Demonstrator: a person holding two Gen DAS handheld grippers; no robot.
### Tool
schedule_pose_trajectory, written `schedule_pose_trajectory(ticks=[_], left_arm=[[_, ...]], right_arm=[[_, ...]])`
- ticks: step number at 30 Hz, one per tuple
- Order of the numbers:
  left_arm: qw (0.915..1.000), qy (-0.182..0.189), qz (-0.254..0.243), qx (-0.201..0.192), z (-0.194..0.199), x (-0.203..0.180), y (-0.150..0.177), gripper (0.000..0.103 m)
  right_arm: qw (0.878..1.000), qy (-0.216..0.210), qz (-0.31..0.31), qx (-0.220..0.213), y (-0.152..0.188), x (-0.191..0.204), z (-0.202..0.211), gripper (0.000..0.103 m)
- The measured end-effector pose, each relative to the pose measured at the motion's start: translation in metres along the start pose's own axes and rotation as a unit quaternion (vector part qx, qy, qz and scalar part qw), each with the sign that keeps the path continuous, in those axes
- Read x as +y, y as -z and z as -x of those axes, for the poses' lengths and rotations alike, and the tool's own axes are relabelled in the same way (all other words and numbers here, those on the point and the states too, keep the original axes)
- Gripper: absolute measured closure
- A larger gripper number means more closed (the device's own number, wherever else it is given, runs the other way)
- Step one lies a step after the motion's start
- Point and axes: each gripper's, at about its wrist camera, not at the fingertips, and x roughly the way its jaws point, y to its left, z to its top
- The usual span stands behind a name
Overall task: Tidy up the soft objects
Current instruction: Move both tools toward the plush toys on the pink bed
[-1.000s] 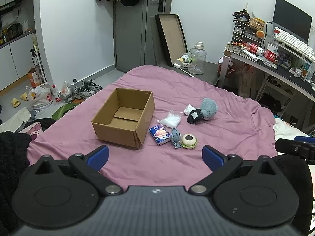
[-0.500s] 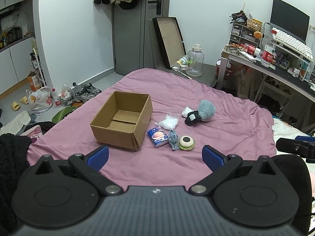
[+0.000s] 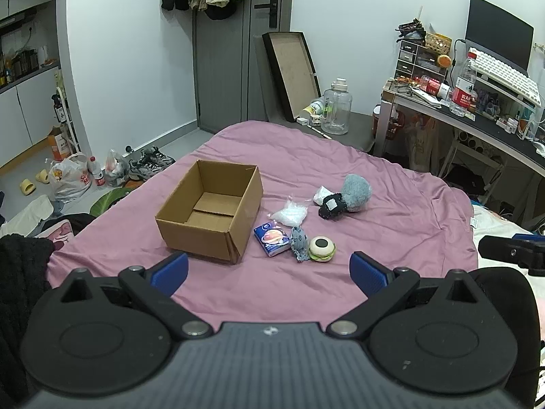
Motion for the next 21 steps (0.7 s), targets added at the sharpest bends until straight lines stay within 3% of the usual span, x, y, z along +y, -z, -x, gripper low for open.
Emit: schedule_pose_trajectory(ticks=[21], left_arm=[[0.9999, -0.011, 0.009, -0.007, -0.009, 0.002, 0.005, 0.003]], right_arm=[[1.0, 0.002, -0.009, 0.012, 0.007, -0.007, -0.013, 0.0]])
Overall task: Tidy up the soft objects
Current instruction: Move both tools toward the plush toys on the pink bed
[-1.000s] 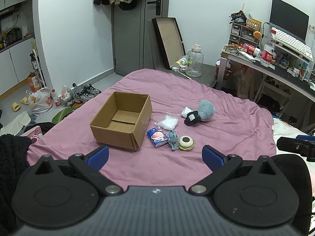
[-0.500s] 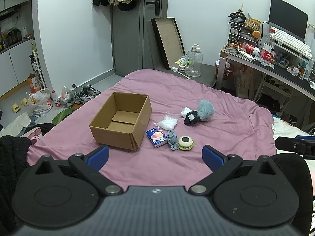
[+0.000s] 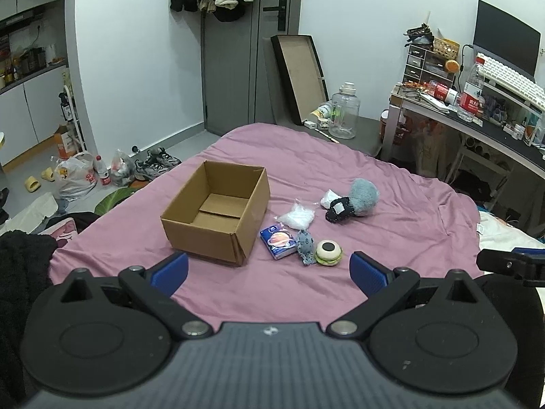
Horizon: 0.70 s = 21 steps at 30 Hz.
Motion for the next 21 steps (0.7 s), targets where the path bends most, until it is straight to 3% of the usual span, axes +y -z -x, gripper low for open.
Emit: schedule_pose_trajectory(ticks=[21], left_arm=[[0.9994, 0.033, 0.001, -0.006, -0.034, 0.005, -0.009, 0.003]], right_arm=[[1.0, -0.001, 0.01, 0.003, -0.01, 0.003, -0.036, 0.0]])
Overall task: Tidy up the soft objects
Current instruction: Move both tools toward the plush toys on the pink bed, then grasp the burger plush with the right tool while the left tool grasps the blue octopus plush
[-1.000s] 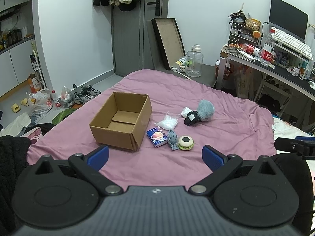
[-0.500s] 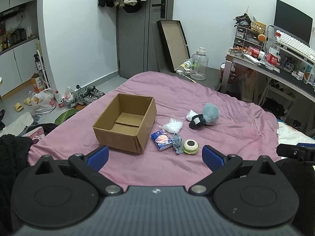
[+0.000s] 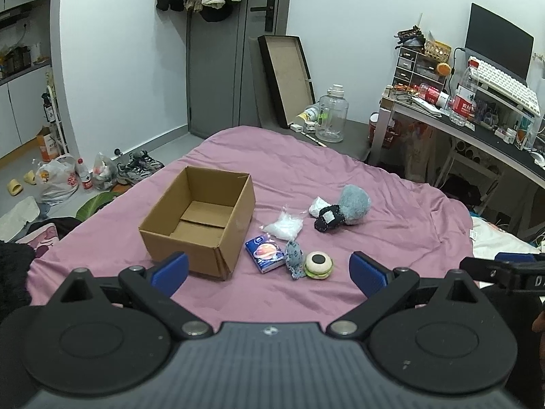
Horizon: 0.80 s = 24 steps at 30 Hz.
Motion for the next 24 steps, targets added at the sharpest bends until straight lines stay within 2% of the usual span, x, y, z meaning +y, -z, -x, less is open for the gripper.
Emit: schedule_pose_trajectory(ticks=[15, 20, 24], left_arm=[[0.999, -0.003, 0.009, 0.044, -0.055, -0.002, -0.007, 0.003], [0.9982, -0.008, 0.014, 0.057, -0.073, -0.001, -0.01, 0.005], [0.9972, -0.007, 0.016, 0.073, -0.092, 0.002, -0.013, 0.005]], right_arm=[[1.0, -0.005, -0.026, 0.013, -0.002, -0.008, -0.047, 0.0], [0.999, 0.022, -0.024, 0.016, -0.003, -0.008, -0.064, 0.0], [0.999, 0.017, -0.03, 0.024, -0.003, -0.011, -0.079, 0.0]])
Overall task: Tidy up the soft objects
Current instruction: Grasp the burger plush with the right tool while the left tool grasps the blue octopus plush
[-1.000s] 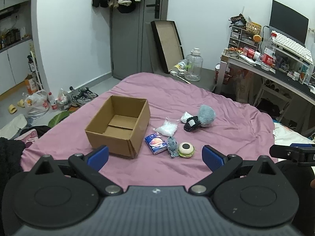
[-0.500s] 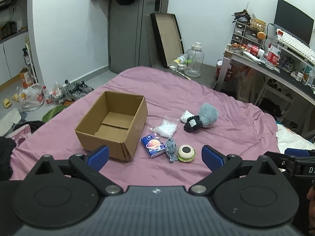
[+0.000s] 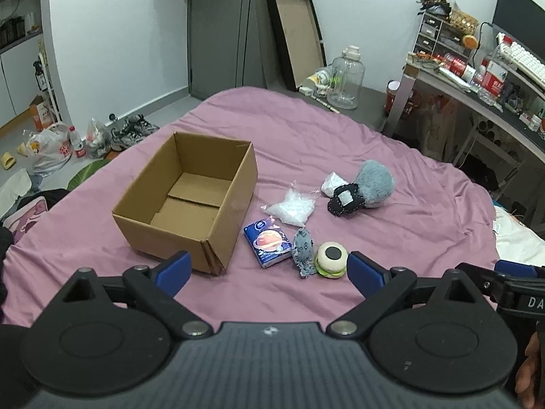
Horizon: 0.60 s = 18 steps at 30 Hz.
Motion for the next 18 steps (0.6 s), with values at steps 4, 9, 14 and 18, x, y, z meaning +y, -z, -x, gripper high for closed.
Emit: schedule_pose_trajectory(ticks=[4, 9, 14, 18], left_arm=[[0.9999, 0.004, -0.003, 0.014, -0.02, 0.001, -0.002, 0.006], [0.9997, 0.007, -0.004, 0.025, -0.04, 0.0, -0.003, 0.008], [0.999, 0.014, 0.001, 0.043, -0.061, 0.001, -0.003, 0.015], [0.9984, 0.014, 0.004, 0.054, -0.078, 0.002, -0.003, 0.027]], right_arm=[[1.0, -0.005, -0.009, 0.007, 0.0, -0.003, -0.018, 0.0], [0.999, -0.027, -0.029, 0.035, 0.002, -0.009, -0.04, 0.0], [0.997, -0.048, -0.041, 0.05, 0.004, -0.009, -0.058, 0.0], [0.992, -0.067, -0.078, 0.069, 0.011, -0.014, -0.078, 0.004]])
